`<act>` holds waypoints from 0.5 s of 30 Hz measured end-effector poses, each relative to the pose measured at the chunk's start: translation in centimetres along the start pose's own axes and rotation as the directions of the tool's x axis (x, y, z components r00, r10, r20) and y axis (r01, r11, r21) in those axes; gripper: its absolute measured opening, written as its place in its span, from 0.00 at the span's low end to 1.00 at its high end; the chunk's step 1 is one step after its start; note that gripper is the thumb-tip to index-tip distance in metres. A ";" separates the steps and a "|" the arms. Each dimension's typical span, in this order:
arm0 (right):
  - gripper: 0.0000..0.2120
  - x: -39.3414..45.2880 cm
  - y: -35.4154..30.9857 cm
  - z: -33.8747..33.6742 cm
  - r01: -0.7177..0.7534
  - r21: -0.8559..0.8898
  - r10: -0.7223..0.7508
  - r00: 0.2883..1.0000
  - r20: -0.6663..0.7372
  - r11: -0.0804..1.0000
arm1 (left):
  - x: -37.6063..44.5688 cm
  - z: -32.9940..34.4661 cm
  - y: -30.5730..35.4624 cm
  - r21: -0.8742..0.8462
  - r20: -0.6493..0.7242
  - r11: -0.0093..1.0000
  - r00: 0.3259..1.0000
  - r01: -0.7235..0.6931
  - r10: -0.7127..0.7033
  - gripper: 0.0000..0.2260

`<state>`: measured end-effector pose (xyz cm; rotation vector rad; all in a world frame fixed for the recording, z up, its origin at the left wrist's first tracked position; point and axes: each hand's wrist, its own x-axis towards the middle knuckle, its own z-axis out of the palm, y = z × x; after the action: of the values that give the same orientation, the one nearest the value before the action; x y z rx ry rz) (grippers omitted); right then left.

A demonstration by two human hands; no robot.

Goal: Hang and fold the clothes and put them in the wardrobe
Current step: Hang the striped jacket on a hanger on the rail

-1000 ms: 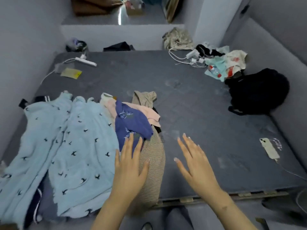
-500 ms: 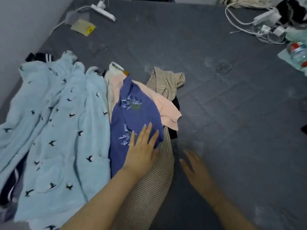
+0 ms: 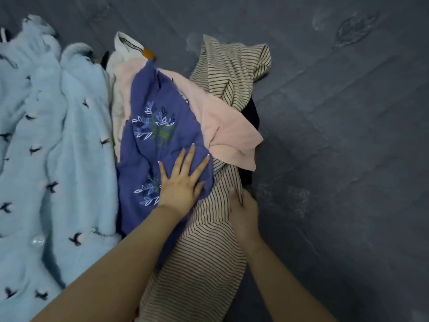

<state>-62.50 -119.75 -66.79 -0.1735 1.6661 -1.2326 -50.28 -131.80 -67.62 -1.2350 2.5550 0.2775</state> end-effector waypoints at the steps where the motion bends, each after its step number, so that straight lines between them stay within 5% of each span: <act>1: 0.08 -0.6 -0.3 -0.2 0.000 0.071 0.002 0.999 -0.037 0.998 | 0.1 -0.2 0.0 -0.004 0.001 1.000 1.000 0.000 0.000 0.29; 9: 0.13 -9.5 -1.7 -7.2 0.064 0.329 0.032 0.960 -0.279 0.942 | -0.5 -3.4 0.1 -0.034 0.116 0.998 0.992 0.052 -0.048 0.28; 15: 0.12 -14.7 -1.7 -13.8 0.073 0.261 0.024 0.936 -0.350 0.963 | -1.9 -5.6 2.9 -0.147 0.192 0.977 0.973 0.155 -0.126 0.22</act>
<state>-66.86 -102.75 -56.74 0.2075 1.7740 -1.5653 -52.38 -130.27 -61.53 -1.3726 2.3147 0.5483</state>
